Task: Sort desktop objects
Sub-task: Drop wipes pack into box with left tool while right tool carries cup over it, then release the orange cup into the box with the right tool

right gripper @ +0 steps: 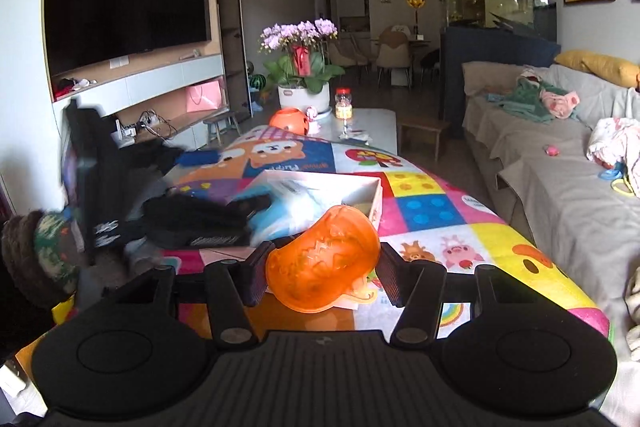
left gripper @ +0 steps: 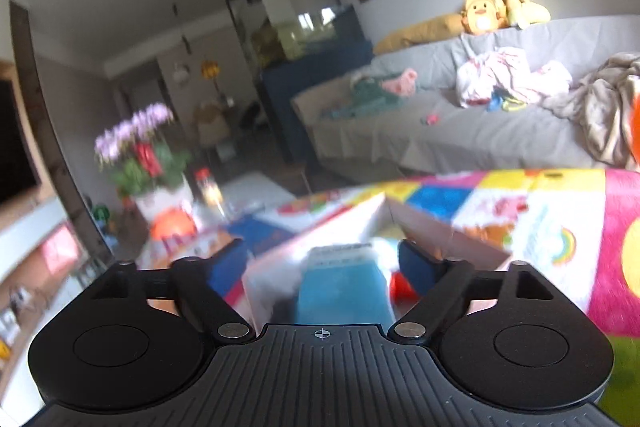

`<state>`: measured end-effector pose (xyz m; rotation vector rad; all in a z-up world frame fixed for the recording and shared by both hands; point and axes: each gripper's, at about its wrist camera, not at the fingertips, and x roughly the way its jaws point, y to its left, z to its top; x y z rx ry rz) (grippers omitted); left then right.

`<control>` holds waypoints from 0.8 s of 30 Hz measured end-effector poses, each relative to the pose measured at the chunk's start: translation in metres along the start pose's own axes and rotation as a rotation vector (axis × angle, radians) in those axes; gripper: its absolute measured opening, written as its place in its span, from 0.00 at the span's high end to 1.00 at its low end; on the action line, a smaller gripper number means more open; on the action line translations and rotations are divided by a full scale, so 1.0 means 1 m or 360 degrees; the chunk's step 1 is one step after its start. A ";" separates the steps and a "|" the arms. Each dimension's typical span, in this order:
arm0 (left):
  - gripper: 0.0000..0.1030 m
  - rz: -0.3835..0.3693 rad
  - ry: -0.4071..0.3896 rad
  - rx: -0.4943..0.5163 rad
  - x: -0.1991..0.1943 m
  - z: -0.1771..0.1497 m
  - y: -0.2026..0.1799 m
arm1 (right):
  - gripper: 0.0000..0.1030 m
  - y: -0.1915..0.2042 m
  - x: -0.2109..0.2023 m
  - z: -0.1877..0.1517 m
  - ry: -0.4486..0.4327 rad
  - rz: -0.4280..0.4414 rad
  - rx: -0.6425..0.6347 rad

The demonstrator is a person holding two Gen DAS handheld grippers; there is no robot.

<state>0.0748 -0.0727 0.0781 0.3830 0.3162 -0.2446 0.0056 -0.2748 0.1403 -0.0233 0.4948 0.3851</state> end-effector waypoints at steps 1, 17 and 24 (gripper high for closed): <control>0.07 0.0001 0.0022 -0.0018 -0.002 -0.008 0.002 | 0.46 -0.002 0.004 0.001 0.0011 -0.0005 0.0006; 0.04 0.0025 0.0207 -0.0522 -0.031 -0.090 0.056 | 0.39 0.035 0.150 0.128 0.0113 0.0160 0.0139; 0.03 0.0042 0.0216 -0.0703 -0.030 -0.104 0.073 | 0.60 0.035 0.222 0.105 0.0302 -0.0088 0.0006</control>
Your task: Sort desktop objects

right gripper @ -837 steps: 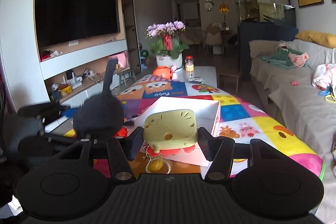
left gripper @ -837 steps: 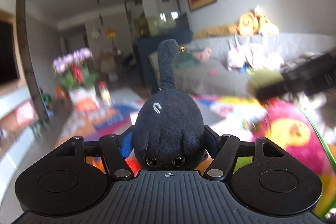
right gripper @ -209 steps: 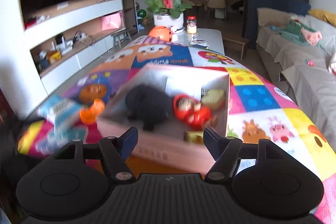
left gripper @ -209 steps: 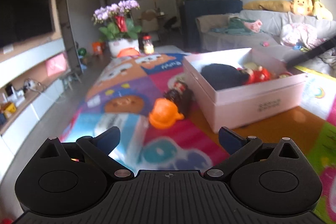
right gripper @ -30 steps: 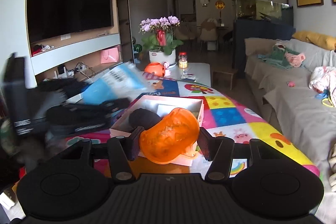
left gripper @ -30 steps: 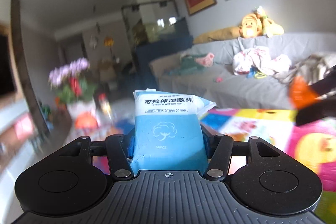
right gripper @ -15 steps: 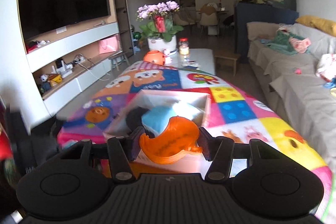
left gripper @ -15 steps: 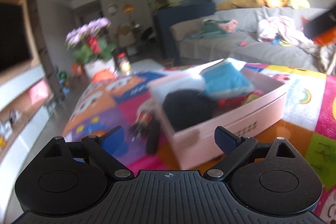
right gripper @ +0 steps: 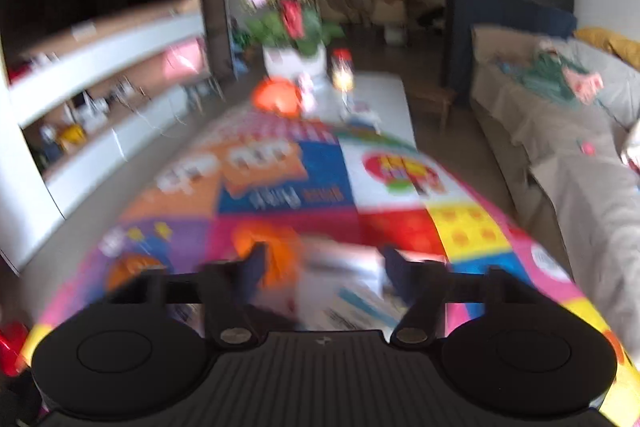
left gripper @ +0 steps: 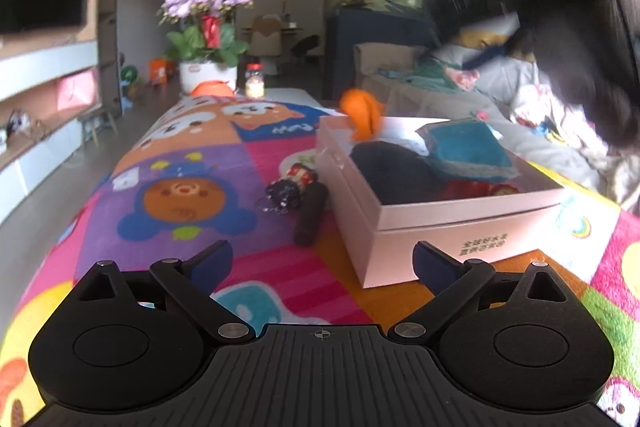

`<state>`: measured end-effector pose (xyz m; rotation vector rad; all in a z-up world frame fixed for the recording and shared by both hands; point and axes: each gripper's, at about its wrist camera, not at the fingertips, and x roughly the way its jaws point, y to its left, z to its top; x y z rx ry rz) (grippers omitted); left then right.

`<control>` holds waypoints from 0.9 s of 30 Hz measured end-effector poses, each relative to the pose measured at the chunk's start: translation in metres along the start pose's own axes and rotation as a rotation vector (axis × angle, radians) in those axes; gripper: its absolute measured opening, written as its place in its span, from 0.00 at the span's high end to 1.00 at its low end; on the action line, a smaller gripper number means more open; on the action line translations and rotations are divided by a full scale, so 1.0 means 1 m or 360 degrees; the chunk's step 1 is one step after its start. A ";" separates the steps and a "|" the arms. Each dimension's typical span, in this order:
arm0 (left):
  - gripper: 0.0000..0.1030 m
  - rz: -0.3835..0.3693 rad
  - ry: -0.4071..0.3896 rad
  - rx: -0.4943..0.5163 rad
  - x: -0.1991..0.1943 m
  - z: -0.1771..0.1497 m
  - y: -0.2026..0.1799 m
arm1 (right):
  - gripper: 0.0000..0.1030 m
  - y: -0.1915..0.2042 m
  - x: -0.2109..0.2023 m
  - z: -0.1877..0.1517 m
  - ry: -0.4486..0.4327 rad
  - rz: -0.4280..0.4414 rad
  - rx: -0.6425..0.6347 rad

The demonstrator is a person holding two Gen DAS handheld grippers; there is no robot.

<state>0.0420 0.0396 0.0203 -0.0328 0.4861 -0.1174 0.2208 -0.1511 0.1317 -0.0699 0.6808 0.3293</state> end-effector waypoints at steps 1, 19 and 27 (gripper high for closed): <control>0.03 -0.0002 0.0008 -0.0017 0.001 -0.001 0.002 | 0.69 -0.007 0.009 -0.004 0.0059 -0.0015 0.0028; 0.02 -0.0011 0.0021 -0.0086 0.001 -0.004 0.006 | 0.67 0.003 -0.016 -0.053 0.0240 0.0167 -0.0045; 0.01 0.0044 0.0047 -0.0139 0.003 -0.006 0.010 | 0.65 0.073 0.002 0.003 0.0296 0.0413 -0.0092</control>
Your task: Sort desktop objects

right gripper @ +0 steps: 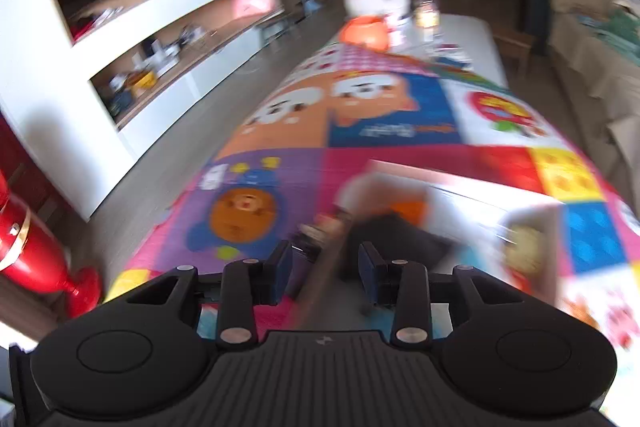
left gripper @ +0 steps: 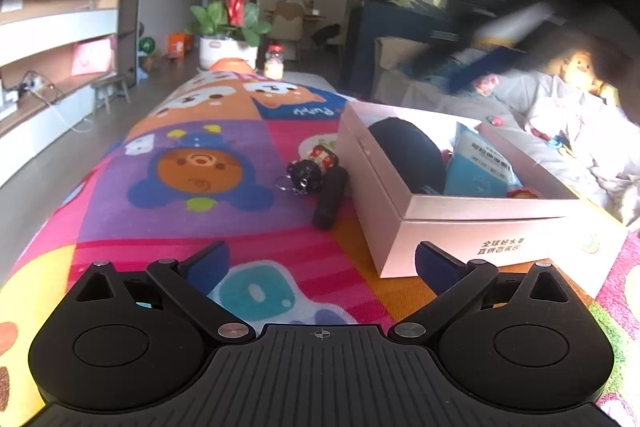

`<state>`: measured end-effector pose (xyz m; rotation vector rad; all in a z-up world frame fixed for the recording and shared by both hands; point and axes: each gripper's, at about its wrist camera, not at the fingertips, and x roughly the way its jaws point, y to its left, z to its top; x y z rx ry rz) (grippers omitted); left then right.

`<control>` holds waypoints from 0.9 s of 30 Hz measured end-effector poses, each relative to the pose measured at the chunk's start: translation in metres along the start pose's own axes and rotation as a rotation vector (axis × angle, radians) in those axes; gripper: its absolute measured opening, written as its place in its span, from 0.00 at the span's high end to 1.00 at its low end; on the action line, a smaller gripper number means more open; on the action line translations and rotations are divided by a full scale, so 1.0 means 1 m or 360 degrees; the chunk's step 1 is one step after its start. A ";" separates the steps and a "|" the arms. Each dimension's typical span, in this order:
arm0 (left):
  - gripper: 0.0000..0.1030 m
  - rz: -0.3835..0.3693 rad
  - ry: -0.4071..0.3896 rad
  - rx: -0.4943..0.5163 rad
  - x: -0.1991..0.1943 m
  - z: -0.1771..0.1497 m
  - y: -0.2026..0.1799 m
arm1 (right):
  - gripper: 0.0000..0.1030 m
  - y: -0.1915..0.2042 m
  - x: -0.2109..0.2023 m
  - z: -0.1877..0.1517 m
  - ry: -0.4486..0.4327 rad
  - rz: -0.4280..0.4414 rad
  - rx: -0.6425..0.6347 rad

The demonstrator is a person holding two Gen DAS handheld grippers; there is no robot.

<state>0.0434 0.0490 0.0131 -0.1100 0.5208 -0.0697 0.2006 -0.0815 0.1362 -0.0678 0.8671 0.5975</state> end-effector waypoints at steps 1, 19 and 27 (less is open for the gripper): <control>0.01 0.0002 -0.0001 0.0004 -0.001 0.000 0.000 | 0.63 0.010 0.015 0.009 0.0050 0.0011 -0.0023; 0.01 -0.0132 0.0133 -0.0106 -0.009 -0.009 0.018 | 0.73 0.062 0.155 0.026 0.0550 -0.0339 -0.0336; 0.01 -0.0208 0.0192 0.0027 -0.033 -0.022 0.007 | 0.73 0.083 0.075 -0.041 0.0610 -0.0027 -0.0556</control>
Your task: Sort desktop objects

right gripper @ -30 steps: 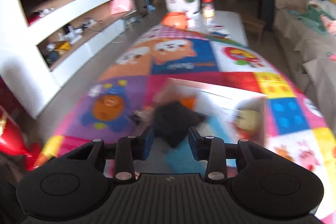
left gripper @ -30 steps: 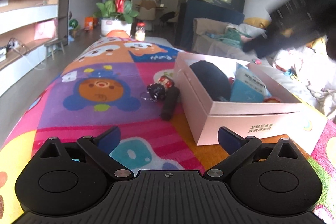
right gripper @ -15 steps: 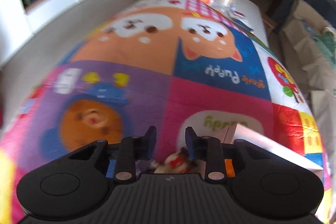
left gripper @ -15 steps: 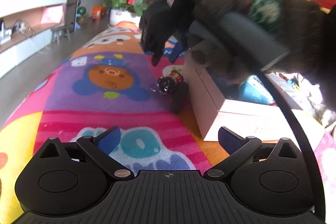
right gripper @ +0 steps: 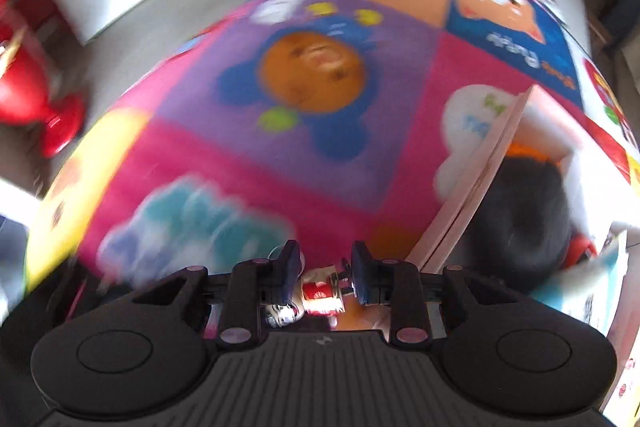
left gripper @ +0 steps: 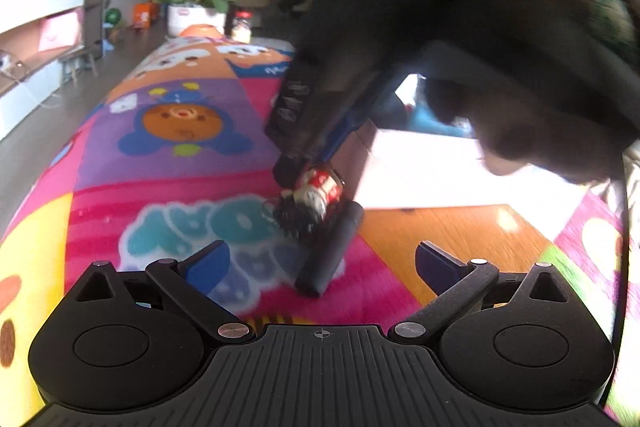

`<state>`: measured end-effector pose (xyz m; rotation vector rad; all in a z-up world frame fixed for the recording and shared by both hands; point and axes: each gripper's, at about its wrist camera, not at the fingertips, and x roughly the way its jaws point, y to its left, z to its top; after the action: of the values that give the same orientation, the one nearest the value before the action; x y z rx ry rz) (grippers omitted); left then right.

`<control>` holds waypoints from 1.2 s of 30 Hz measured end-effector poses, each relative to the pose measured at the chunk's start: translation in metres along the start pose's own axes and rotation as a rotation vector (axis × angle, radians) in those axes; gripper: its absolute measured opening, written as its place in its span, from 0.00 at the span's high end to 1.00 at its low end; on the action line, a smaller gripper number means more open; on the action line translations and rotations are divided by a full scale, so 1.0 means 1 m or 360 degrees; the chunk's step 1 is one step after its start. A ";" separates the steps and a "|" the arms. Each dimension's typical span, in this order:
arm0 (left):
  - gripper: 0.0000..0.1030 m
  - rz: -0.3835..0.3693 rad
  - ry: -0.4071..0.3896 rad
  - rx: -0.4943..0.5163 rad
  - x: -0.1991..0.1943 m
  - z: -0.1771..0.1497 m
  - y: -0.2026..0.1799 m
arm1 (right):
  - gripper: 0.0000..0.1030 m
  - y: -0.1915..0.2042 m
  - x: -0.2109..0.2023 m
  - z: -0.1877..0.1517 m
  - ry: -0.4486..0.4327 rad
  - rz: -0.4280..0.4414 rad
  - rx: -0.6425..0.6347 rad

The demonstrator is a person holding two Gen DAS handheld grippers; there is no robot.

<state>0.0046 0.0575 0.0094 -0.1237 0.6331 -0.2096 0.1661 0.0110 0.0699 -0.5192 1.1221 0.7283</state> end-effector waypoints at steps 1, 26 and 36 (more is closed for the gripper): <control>0.01 -0.0013 0.0012 0.0010 -0.003 -0.002 -0.001 | 0.73 0.005 -0.007 -0.011 -0.0012 0.0027 -0.0028; 0.00 0.0196 0.0043 -0.0150 -0.001 -0.011 -0.033 | 0.29 -0.011 -0.092 -0.255 -0.0729 -0.0028 0.0287; 0.00 0.0233 -0.0249 -0.0267 -0.020 0.014 -0.029 | 0.53 0.011 -0.075 -0.251 -0.0502 0.0521 0.0148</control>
<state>-0.0076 0.0345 0.0370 -0.2521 0.5008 -0.0045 -0.0151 -0.1774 0.0497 -0.1328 0.9466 0.9986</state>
